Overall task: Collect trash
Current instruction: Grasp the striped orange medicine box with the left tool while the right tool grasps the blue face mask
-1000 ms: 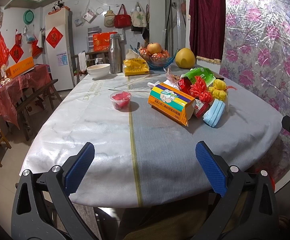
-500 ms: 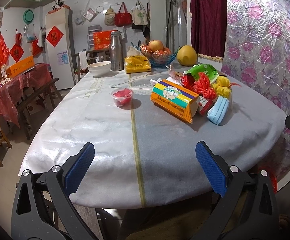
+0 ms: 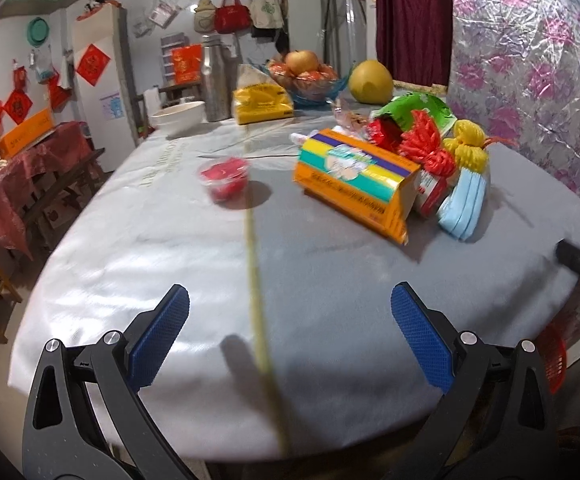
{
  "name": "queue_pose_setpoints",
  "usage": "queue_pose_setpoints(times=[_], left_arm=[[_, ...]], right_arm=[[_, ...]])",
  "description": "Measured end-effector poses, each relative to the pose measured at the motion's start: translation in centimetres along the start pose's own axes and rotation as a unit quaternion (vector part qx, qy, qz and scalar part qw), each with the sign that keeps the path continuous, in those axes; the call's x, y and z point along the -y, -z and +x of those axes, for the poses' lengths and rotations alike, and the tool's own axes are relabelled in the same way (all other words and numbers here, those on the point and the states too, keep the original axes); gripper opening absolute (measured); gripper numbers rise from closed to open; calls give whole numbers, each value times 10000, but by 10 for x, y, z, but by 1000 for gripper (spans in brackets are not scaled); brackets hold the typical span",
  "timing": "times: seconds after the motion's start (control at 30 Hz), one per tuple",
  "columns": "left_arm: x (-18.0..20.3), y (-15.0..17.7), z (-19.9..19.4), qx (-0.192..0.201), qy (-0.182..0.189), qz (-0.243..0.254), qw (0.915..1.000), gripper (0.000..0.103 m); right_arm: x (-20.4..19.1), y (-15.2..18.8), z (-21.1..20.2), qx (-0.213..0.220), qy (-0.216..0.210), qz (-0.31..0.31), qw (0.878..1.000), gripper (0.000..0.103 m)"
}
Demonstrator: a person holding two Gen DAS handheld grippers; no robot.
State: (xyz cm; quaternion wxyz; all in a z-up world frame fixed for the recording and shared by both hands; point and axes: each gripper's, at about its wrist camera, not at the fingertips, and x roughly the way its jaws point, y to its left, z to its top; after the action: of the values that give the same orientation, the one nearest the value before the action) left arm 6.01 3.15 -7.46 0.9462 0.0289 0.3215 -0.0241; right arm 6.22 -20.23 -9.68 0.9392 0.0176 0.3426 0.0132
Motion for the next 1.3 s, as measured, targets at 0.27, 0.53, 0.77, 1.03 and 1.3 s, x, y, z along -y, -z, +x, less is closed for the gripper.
queue_pose_setpoints(times=[0.27,0.53,0.77,1.03,1.3], left_arm=[[26,-48,22,-30,541,149,9984,97],[26,-93,64,-130,683,-324,9971,97],[14,-86,90,-438,969,-722,9917,97],[-13,-78,93,-549,1378,-1032,9835,97],[-39,-75,68,-301,473,-755,9956,97]], right_arm=[[7,-23,40,-159,-86,-116,9998,97],[15,-29,63,-301,-226,20,9993,98],[4,-29,73,-248,63,-410,9988,99],[8,-24,72,13,-22,-478,9989,99],[8,-22,70,87,-30,-450,9989,99]])
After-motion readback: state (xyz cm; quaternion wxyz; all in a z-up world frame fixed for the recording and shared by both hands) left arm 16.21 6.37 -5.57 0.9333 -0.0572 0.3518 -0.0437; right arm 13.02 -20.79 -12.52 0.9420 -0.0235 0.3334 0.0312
